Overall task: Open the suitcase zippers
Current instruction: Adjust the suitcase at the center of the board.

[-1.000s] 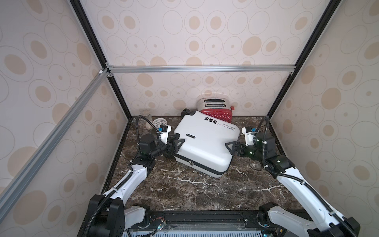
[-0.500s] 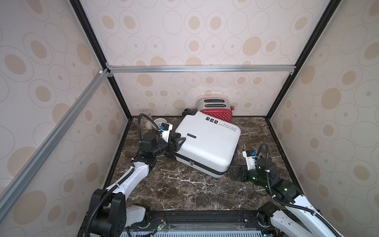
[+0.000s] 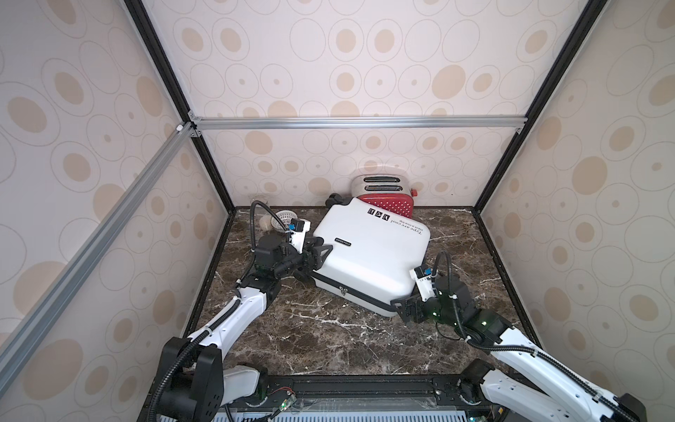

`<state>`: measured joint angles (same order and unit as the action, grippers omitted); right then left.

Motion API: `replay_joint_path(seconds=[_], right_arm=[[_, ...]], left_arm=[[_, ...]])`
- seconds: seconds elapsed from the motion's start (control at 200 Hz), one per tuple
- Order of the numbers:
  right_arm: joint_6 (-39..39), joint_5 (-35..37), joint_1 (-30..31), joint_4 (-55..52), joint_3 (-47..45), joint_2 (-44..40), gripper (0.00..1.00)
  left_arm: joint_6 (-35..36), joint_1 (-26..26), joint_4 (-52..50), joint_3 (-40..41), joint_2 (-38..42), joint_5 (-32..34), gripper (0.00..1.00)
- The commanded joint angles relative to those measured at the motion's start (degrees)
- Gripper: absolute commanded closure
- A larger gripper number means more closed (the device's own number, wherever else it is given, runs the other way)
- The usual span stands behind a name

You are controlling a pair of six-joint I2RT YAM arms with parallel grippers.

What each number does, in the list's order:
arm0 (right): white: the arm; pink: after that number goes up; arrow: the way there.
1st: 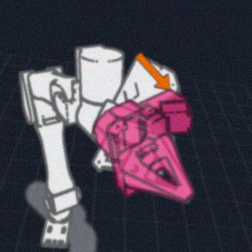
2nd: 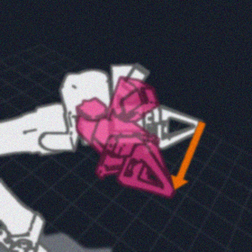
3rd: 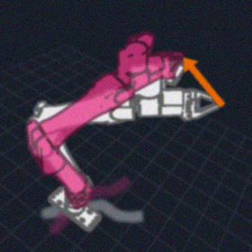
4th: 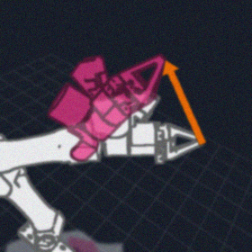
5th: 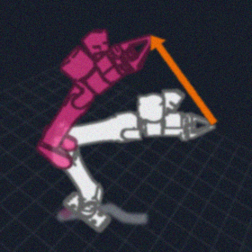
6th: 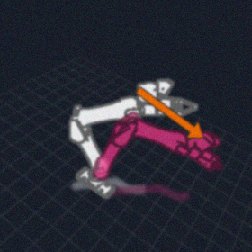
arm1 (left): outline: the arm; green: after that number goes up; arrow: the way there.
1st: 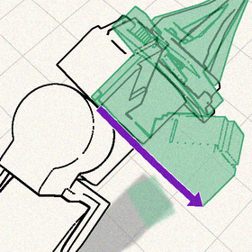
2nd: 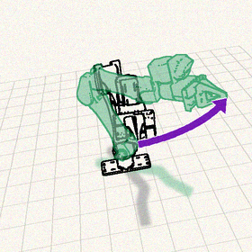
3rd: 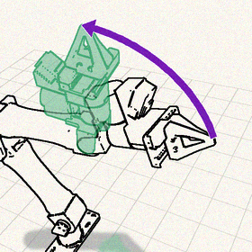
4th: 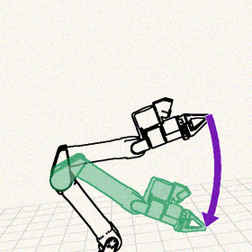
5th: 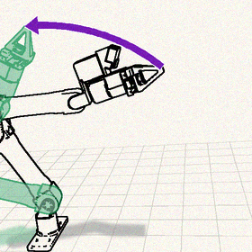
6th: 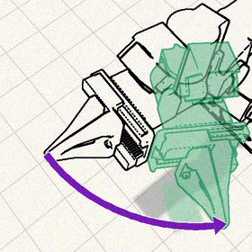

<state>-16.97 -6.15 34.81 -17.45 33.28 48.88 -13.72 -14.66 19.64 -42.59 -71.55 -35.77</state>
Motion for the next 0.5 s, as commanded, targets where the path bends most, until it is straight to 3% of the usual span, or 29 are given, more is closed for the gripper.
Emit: replay_joint_path(seconds=[0.0,0.495], right_arm=[[3.8,4.9,-0.2,1.6,3.6,1.5,0.06],[4.5,8.1,-12.7,6.7,8.3,11.1,0.07]], left_arm=[[1.0,-1.8,-8.5,-0.4,0.0,-1.9,0.24],[0.0,-2.4,-7.0,-1.3,4.0,-1.1,0.21]])
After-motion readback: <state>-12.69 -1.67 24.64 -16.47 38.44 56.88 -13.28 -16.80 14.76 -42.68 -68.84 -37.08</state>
